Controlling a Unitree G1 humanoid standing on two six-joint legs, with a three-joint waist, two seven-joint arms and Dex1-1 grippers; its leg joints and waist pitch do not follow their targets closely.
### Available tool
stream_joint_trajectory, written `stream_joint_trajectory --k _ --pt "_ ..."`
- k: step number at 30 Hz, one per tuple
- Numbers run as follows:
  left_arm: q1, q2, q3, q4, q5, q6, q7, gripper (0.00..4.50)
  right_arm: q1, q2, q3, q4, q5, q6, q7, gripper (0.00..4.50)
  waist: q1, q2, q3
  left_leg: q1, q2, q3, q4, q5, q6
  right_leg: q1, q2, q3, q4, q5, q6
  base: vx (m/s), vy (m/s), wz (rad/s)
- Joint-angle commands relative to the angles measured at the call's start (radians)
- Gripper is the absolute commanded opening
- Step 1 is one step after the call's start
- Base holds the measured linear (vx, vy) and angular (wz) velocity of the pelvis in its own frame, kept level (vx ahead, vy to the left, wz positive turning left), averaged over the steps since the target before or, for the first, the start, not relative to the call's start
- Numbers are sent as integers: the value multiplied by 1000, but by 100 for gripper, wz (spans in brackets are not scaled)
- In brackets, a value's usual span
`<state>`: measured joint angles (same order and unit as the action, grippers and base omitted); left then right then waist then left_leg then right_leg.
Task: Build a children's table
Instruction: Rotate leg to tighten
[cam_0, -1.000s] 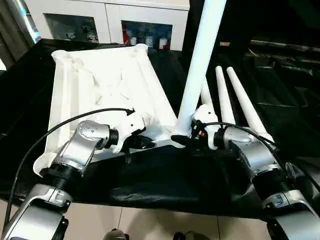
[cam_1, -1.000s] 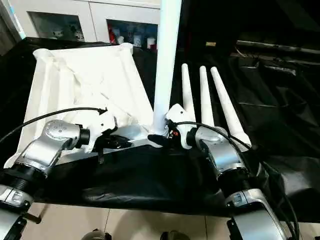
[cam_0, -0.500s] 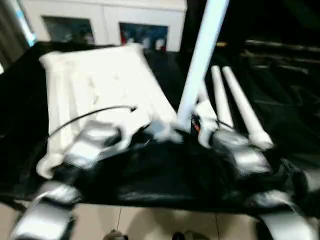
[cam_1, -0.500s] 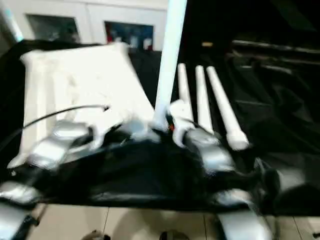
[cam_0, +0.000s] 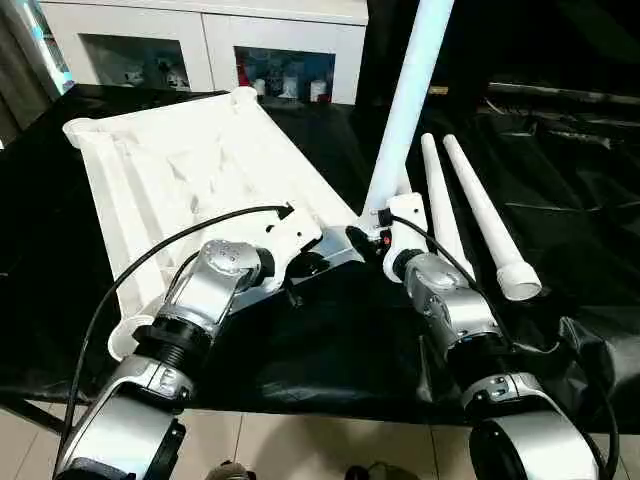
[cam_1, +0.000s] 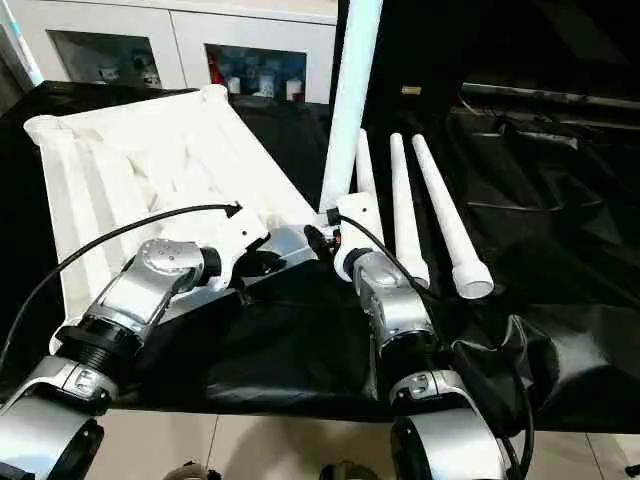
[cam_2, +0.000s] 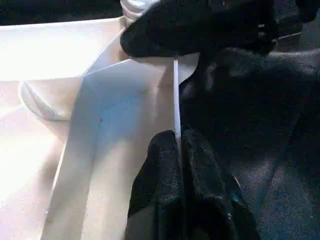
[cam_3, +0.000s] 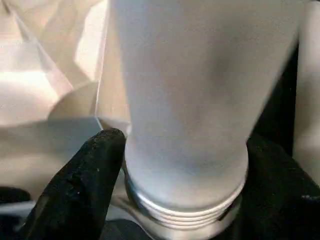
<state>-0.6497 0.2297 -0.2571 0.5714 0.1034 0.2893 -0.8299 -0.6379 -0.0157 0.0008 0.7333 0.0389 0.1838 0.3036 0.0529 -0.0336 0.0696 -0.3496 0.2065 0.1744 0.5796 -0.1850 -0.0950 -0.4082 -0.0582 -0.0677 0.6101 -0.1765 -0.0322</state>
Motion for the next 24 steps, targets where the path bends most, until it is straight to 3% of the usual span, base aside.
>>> stream_joint_trajectory --k 1,6,9,13,15,24 --pt "17 -19 -22 -41 -40 -31 -42 0 0 7 58 6 -9 12 54 365 1 8 -64 0 21 -5 -68 -193 15 51 -77 53 -84 -287 -156 0 0 0" --pt "53 26 -26 -88 -55 -48 -121 0 17 -47 75 -44 1 17 185 365 2 8 -67 -4 23 -4 -65 -157 37 57 -78 54 -74 -202 -183 0 0 0" --pt "80 69 -30 -130 -74 -59 -192 0 39 -108 115 -97 1 17 316 365 3 7 -68 -3 24 -2 -64 -137 49 60 -76 54 -67 -149 -200 0 0 0" --pt "108 123 -28 -182 -111 -72 -293 0 61 -191 160 -160 4 -8 474 365 4 4 -68 -6 23 -1 -62 -128 62 64 -76 55 -65 -133 -208 0 0 0" --pt "113 137 -25 -193 -123 -72 -320 0 62 -217 170 -163 -1 -24 516 365 5 6 -70 -2 24 0 -60 -133 63 60 -76 54 -66 -146 -213 0 0 0" --pt "113 154 -22 -193 -129 -72 -336 0 67 -248 174 -182 20 -16 580 350 7 2 -71 -2 23 0 -59 -116 64 62 -75 55 -62 -129 -220 0 0 0"
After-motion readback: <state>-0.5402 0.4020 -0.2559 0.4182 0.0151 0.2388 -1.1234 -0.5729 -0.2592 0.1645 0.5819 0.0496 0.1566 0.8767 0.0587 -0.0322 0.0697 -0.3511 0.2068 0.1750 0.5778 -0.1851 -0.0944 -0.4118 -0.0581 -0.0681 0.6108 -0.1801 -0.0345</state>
